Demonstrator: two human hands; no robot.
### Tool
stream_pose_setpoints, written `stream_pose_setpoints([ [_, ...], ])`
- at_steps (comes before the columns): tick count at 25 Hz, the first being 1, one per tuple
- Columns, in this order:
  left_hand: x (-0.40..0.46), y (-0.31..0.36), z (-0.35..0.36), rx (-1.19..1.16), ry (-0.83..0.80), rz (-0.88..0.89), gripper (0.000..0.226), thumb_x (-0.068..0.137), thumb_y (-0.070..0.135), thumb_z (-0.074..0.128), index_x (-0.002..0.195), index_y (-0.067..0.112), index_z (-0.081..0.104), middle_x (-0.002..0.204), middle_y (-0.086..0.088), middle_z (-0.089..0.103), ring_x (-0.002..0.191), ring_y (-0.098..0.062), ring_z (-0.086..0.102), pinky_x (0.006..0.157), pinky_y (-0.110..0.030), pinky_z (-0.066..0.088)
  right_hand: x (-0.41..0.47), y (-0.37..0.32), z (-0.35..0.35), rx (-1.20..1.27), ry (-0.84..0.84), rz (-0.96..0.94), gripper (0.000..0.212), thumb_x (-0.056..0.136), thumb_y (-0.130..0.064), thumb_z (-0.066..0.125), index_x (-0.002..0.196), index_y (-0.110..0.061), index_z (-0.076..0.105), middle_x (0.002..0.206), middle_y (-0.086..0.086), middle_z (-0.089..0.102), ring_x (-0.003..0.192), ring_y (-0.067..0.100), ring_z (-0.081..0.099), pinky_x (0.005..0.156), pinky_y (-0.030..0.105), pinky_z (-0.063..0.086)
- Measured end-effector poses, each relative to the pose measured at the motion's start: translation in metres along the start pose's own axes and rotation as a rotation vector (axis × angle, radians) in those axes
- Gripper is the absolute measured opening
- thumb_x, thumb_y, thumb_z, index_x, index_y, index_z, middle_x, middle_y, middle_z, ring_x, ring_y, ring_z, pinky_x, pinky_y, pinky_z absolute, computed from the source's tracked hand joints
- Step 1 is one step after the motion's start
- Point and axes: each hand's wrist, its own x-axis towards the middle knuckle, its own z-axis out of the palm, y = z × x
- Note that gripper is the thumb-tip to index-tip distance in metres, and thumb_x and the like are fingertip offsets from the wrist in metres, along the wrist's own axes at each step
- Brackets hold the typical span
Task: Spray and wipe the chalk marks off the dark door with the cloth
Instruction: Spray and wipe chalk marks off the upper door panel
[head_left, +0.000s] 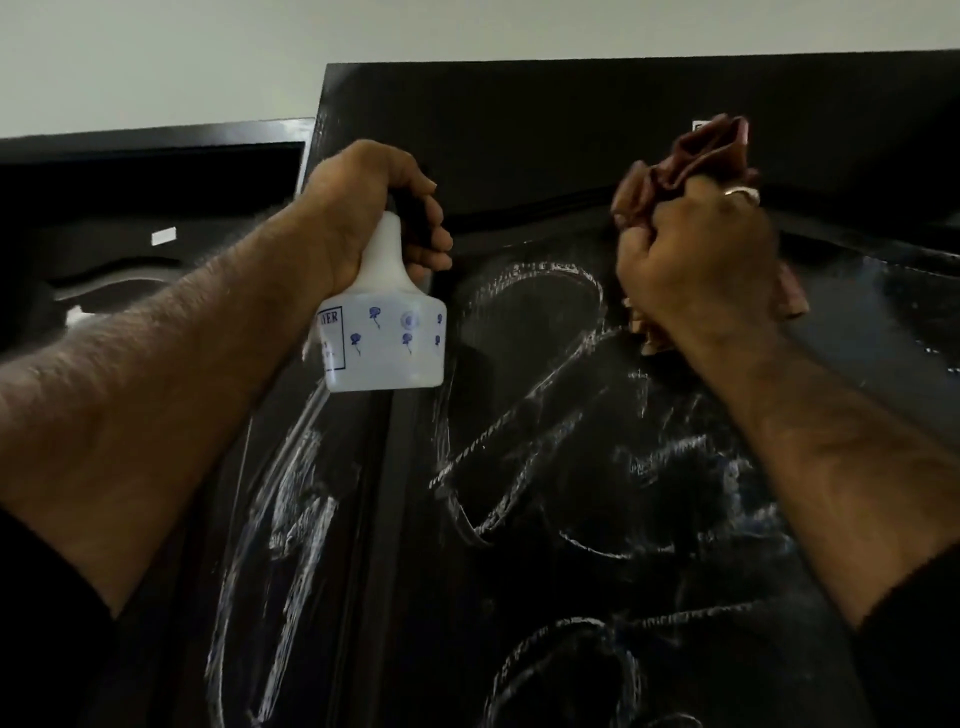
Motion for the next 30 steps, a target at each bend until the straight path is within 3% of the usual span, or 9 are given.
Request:
stream_pose_setpoints([
  [3,-0.012,0.002,-0.007,0.033,0.1,-0.017,0.016,0.088,0.023,0.063,0.086,0.01,0.073,0.088,-0.014,0.079,0.079,-0.031,0.077,0.061,-0.031,0.059,-0.002,-0.055,0.009,0.134,-0.119,-0.246,0.036,0.098,-0.035,0.05,0.092,-0.009,0.073,0.093,0.002,0.049,0.095,0.029,0.055,0.098,0.046,0.045],
  [5,-0.018,0.002,-0.013,0.061,0.132,-0.034,0.016,0.087,0.024,0.064,0.087,0.01,0.073,0.089,-0.015,0.078,0.078,-0.031,0.076,0.061,-0.032,0.058,-0.003,-0.085,0.013,0.188,-0.175,-0.336,0.034,0.097,-0.036,0.052,0.094,-0.011,0.075,0.098,0.003,0.059,0.105,0.028,0.059,0.106,0.047,0.043],
  [7,-0.023,0.004,-0.021,0.091,0.142,-0.054,0.016,0.087,0.025,0.064,0.086,0.011,0.073,0.09,-0.015,0.078,0.077,-0.031,0.076,0.061,-0.032,0.058,-0.002,-0.102,0.016,0.182,-0.191,-0.391,0.033,0.098,-0.037,0.052,0.096,-0.012,0.075,0.105,0.005,0.064,0.105,0.027,0.059,0.103,0.045,0.043],
  [10,-0.028,0.013,-0.03,0.123,0.139,-0.061,0.016,0.088,0.025,0.063,0.086,0.011,0.072,0.089,-0.014,0.077,0.078,-0.029,0.076,0.062,-0.032,0.058,0.003,-0.093,0.015,0.201,-0.2,-0.478,0.026,0.099,-0.039,0.05,0.086,-0.021,0.063,0.094,0.0,0.052,0.094,0.021,0.051,0.085,0.038,0.039],
  [12,-0.026,0.017,-0.031,0.113,0.119,-0.055,0.016,0.089,0.025,0.063,0.086,0.012,0.072,0.088,-0.014,0.077,0.078,-0.03,0.077,0.062,-0.032,0.059,0.008,-0.071,0.014,0.189,-0.189,-0.452,0.028,0.097,-0.039,0.05,0.08,-0.019,0.061,0.091,0.0,0.054,0.088,0.02,0.049,0.08,0.036,0.037],
  [18,-0.011,0.012,-0.029,0.022,-0.052,-0.049,0.015,0.088,0.022,0.062,0.088,0.01,0.071,0.088,-0.015,0.077,0.078,-0.029,0.074,0.061,-0.031,0.058,0.018,-0.004,-0.007,0.137,-0.095,-0.123,0.035,0.092,-0.035,0.048,0.072,-0.01,0.061,0.07,0.001,0.045,0.069,0.024,0.046,0.069,0.034,0.033],
  [21,-0.005,-0.001,-0.036,0.019,-0.095,-0.039,0.016,0.09,0.022,0.061,0.09,0.009,0.071,0.086,-0.014,0.077,0.076,-0.029,0.074,0.059,-0.031,0.059,0.016,-0.012,-0.003,0.094,-0.026,0.037,0.041,0.095,-0.035,0.046,0.082,-0.003,0.068,0.075,0.005,0.052,0.072,0.025,0.048,0.071,0.036,0.037],
  [26,0.0,-0.015,-0.062,0.026,-0.083,-0.055,0.018,0.092,0.023,0.062,0.094,0.008,0.072,0.085,-0.013,0.078,0.075,-0.028,0.075,0.06,-0.031,0.059,0.002,-0.113,0.024,0.066,-0.131,-0.148,0.033,0.097,-0.035,0.049,0.088,-0.011,0.07,0.09,0.002,0.049,0.086,0.022,0.044,0.078,0.036,0.036],
  [30,0.003,-0.019,-0.076,0.034,-0.045,-0.038,0.019,0.093,0.024,0.062,0.093,0.009,0.072,0.083,-0.012,0.077,0.069,-0.026,0.074,0.063,-0.033,0.059,-0.004,-0.151,0.031,0.073,-0.187,-0.355,0.029,0.095,-0.035,0.053,0.087,-0.015,0.074,0.104,0.002,0.065,0.099,0.024,0.055,0.081,0.035,0.037],
])
